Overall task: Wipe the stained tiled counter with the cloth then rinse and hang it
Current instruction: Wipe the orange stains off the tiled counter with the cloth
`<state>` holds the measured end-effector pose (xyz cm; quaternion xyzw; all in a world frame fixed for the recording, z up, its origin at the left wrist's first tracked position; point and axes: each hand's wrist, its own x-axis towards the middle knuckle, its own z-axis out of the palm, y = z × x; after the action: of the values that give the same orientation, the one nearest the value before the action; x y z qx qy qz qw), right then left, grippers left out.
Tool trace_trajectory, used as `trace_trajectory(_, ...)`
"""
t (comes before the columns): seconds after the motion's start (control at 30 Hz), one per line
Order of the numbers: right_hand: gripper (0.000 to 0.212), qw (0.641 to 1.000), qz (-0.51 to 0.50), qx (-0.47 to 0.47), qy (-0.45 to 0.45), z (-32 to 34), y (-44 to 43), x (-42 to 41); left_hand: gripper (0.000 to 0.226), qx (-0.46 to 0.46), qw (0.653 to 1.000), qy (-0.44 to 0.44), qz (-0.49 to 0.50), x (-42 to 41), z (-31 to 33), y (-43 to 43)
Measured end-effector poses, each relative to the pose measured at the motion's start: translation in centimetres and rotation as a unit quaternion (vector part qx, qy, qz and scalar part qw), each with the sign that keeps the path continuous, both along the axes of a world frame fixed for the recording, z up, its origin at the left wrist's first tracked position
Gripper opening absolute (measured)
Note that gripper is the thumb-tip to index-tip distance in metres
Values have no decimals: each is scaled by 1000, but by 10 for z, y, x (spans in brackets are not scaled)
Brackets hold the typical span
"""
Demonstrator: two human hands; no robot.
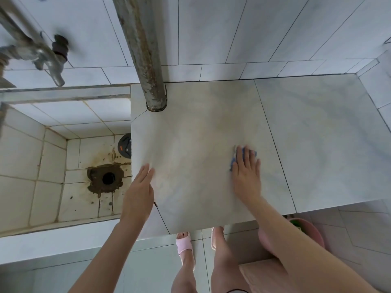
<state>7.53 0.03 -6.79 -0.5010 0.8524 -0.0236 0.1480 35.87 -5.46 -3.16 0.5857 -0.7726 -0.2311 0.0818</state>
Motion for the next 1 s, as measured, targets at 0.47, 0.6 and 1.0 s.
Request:
trace_trajectory(0.47, 46, 954, 283, -92, -39, -4, -32, 95, 46, -24, 999, -19, -25, -4, -1, -26)
trace_trajectory(0.6, 66, 989, 146, -33, -19, 0, -73, 23, 47, -22, 1000, -8, -8, -5, -5, -26)
trace_trajectory(1.0, 45, 917, 373, -125, -70, -2, -29, 132, 53, -5, 997, 76, 13, 8, -8, -36)
